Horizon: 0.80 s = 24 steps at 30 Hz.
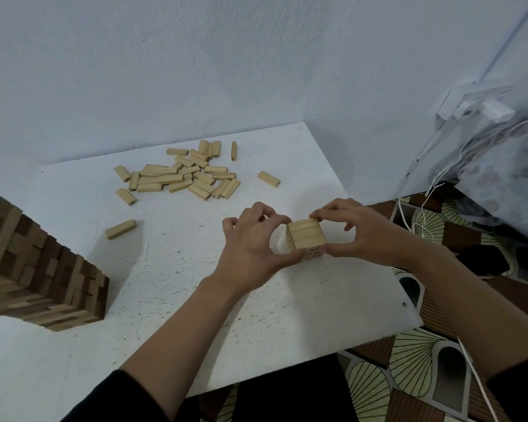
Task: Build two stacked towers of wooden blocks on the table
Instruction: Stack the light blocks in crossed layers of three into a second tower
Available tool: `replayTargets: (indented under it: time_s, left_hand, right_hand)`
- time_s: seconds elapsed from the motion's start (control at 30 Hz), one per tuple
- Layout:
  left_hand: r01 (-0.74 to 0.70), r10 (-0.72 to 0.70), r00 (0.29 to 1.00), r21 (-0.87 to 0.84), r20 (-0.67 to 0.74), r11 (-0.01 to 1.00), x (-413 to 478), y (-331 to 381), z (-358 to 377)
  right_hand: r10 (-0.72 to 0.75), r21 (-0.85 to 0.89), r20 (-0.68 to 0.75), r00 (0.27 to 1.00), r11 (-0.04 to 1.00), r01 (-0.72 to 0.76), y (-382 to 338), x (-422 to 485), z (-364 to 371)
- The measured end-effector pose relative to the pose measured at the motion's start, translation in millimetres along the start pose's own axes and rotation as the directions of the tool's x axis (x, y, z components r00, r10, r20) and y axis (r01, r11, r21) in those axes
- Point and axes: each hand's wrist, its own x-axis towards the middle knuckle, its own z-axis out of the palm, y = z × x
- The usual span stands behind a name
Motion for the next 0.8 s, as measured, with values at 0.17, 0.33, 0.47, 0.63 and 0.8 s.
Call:
replayTargets:
  time_s: [0.17,0.33,0.47,0.63,0.8]
  left_hand:
    - [0.012,-0.012,1.000,-0.006,-0.003,1.000,-0.2,0.3,0.1]
    - [0.016,-0.016,1.000,-0.008,-0.007,1.000,-0.5,0.7,-0.5]
    - [0.015,-0.015,1.000,-0.015,-0.008,1.000,-0.6,0.1,-0.9]
    - [0.005,-0.005,1.000,-0.024,-0.004,1.000,-2.2,-2.3,-1.8]
    - [-0.007,0.007,1.000,-0.044,0.008,0.999,-3.9,-2.4,-1.8]
  right_hand:
    - [0.007,0.005,0.008,1.000,1.000,-0.007,1.7,0.6,0.1]
    - [0.004,0.014,0.014,1.000,1.000,-0.004,4.1,-0.1,0.0]
    - [0.006,0.043,0.000,1.000,0.999,-0.006,5.1,-0.9,0.0]
    - [-0.001,0.068,-0.036,0.999,0.998,0.004,3.9,-3.6,2.7]
    - [0.005,0.066,-0.058,0.998,0.998,-0.001,4.1,-4.2,5.2]
